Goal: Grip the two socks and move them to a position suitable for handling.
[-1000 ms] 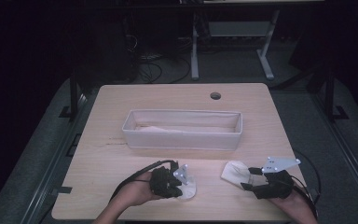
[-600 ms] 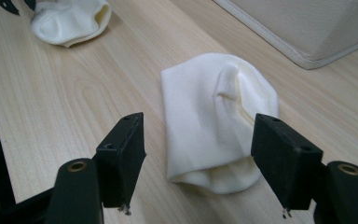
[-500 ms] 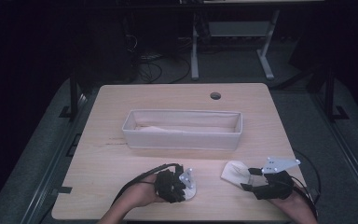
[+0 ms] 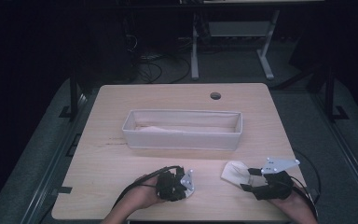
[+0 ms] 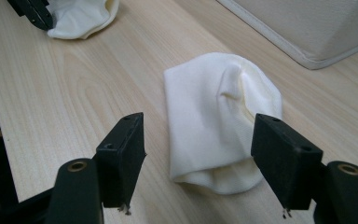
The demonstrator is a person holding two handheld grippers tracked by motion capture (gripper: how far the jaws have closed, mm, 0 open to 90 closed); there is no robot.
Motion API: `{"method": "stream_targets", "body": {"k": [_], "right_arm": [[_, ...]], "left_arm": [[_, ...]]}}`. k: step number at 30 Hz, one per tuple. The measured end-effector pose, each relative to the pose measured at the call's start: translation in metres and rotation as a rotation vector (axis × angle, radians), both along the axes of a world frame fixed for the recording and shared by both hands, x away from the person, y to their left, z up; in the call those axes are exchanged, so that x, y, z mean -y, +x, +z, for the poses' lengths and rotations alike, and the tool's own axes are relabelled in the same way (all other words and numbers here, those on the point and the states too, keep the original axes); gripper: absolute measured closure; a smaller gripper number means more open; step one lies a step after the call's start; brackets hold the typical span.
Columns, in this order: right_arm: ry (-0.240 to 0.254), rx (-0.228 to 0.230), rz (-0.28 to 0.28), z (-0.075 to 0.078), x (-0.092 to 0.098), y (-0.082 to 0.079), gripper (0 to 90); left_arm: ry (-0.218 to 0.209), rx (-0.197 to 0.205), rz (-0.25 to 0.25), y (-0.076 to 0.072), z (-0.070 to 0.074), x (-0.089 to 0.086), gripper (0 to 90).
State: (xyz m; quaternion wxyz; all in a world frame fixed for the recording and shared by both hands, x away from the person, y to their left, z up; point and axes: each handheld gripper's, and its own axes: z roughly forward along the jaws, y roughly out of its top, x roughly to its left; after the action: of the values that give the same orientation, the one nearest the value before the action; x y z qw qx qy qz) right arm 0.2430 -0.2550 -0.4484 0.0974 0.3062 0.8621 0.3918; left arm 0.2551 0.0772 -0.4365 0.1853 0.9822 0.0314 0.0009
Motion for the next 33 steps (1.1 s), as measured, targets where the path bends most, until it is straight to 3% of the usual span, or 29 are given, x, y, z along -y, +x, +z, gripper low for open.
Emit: {"method": "stream_targets", "body": {"k": [8, 13, 19, 22, 25, 27, 29, 31, 33], "right_arm": [[0.002, 0.002, -0.006, 0.001, 0.002, -0.001, 34.3], [-0.001, 0.000, -0.003, 0.000, 0.001, -0.001, 34.4], [0.002, 0.005, -0.003, 0.002, 0.001, -0.002, 34.4], [0.001, 0.004, -0.004, 0.001, 0.001, -0.001, 34.3], [0.001, 0.005, -0.001, 0.001, 0.000, -0.001, 34.3], [-0.001, 0.004, 0.000, 0.001, 0.000, -0.001, 34.3], [0.002, 0.002, 0.002, 0.001, 0.000, -0.001, 34.3], [0.003, 0.001, 0.003, 0.001, 0.000, -0.002, 34.3], [0.004, 0.000, 0.004, 0.001, 0.000, -0.002, 34.3]], "left_arm": [[-0.009, -0.039, -0.014, 0.001, 0.012, -0.006, 90.0], [-0.050, -0.059, -0.023, 0.003, 0.029, -0.012, 90.0], [-0.138, -0.109, -0.056, 0.003, 0.049, -0.019, 90.0], [-0.138, -0.121, -0.080, 0.009, 0.056, -0.021, 90.0], [-0.124, -0.080, -0.026, 0.027, 0.059, -0.024, 90.0], [-0.108, 0.017, 0.055, 0.045, 0.060, -0.026, 89.4], [-0.111, 0.062, 0.109, 0.059, 0.060, -0.029, 86.4], [-0.133, 0.060, 0.143, 0.064, 0.060, -0.032, 81.8], [-0.126, 0.090, 0.156, 0.064, 0.061, -0.034, 78.5]]}}
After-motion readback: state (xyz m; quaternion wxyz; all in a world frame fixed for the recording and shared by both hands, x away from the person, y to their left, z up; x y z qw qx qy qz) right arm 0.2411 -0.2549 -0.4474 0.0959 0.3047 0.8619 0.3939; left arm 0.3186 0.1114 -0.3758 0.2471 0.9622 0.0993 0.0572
